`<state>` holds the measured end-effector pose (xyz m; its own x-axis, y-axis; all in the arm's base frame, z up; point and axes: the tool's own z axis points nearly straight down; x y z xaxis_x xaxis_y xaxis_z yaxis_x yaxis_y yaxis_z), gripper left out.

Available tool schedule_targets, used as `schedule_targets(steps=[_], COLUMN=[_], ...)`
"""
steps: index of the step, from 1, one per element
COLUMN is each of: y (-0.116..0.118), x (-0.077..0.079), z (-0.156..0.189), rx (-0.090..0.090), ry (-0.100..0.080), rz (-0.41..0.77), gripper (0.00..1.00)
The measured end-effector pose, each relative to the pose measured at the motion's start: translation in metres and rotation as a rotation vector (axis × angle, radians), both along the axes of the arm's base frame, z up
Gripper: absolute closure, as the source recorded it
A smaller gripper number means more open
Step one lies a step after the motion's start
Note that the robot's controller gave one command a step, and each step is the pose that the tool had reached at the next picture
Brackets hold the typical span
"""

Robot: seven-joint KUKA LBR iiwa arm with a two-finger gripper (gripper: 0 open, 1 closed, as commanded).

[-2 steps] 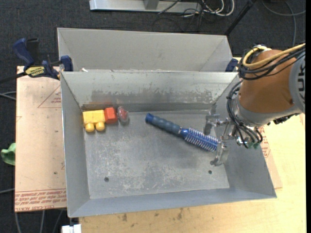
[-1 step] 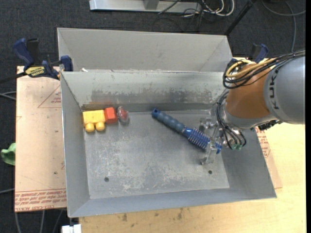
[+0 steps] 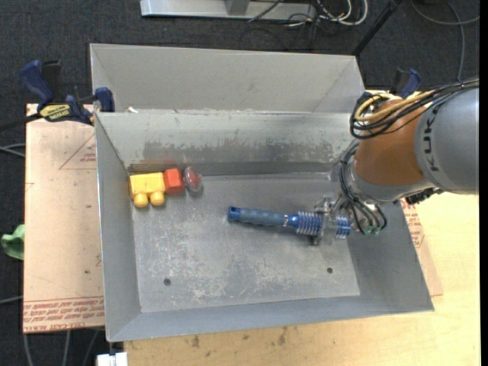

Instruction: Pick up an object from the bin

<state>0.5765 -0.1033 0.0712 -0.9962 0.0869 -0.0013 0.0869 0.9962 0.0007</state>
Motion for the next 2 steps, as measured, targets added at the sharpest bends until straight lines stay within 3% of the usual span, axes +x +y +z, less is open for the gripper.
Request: schedule_targets(steps=[1,2], y=[0.014,0.006], x=[-0.006,0.0], z=[0.107,0.159], rx=[-0.001,-0.002], ry=[-0.007,-0.006], rz=[0.019,0.025], gripper=[1.0,1.0])
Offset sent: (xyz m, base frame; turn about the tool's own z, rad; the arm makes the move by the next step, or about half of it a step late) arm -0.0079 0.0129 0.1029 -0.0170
